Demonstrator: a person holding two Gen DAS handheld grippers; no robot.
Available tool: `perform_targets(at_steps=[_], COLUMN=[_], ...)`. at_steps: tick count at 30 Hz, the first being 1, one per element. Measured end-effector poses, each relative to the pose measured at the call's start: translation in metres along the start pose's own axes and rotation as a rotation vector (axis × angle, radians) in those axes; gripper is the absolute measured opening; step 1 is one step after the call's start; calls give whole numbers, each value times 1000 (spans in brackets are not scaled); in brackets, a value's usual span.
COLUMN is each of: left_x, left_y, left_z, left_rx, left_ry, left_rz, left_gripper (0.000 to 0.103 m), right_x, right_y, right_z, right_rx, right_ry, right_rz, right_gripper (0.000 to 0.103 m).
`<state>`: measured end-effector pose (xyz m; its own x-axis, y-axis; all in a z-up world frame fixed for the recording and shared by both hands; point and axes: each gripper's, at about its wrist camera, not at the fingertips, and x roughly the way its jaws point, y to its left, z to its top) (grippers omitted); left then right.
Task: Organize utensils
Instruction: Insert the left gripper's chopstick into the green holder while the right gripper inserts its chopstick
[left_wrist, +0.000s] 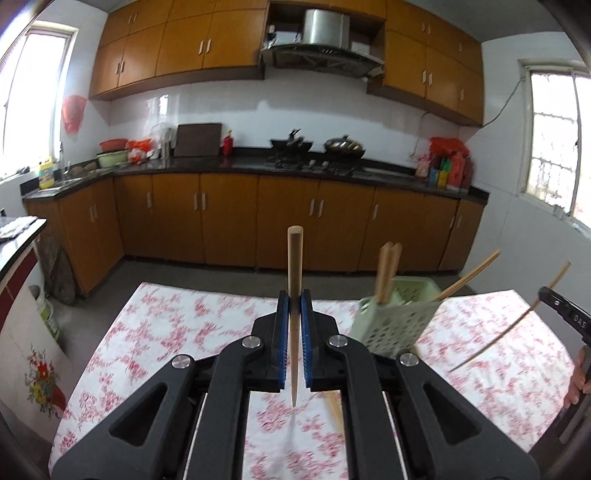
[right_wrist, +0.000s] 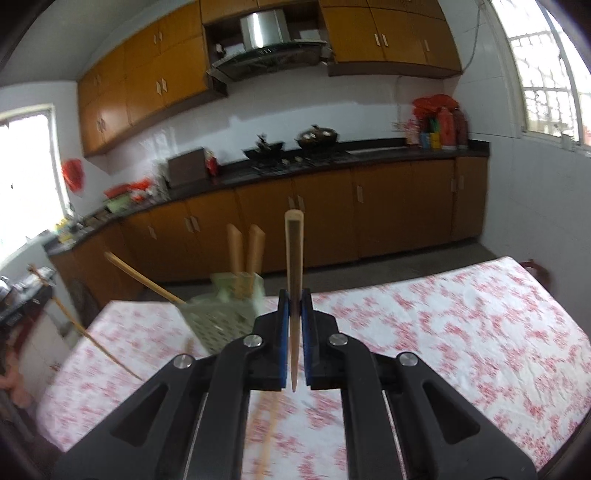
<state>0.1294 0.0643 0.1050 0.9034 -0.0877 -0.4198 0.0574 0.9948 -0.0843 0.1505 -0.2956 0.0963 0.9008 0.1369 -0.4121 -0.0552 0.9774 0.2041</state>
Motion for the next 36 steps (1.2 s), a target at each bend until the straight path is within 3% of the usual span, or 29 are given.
perform_targets(at_steps=[7,13,18,22,28,36], left_x=[-17,-15,8,41,77,87], left_y=[-37,-71,-95,-100,-93,-89], left_z=[35,66,79,73,57,50], left_rx=[6,-6,14,3,-51,-59], left_ry=[-95,-184,-242,-231,-157,-98], left_rz=[-108,-155,-118,-90,-106,-112], left_gripper=[7,7,7,7,7,7], right_x=[-23,-18,15,46,77,85], right_y=[20,41,48,45,41,46], right_z=[47,77,84,79,64,56], right_rx=[32,-9,-27,-13,3,-6], right_ry=[-95,-195,-187,-133,-62,-36], right_rz=[141,126,91,84,82,84], right_gripper=[8,8,8,8,8,13])
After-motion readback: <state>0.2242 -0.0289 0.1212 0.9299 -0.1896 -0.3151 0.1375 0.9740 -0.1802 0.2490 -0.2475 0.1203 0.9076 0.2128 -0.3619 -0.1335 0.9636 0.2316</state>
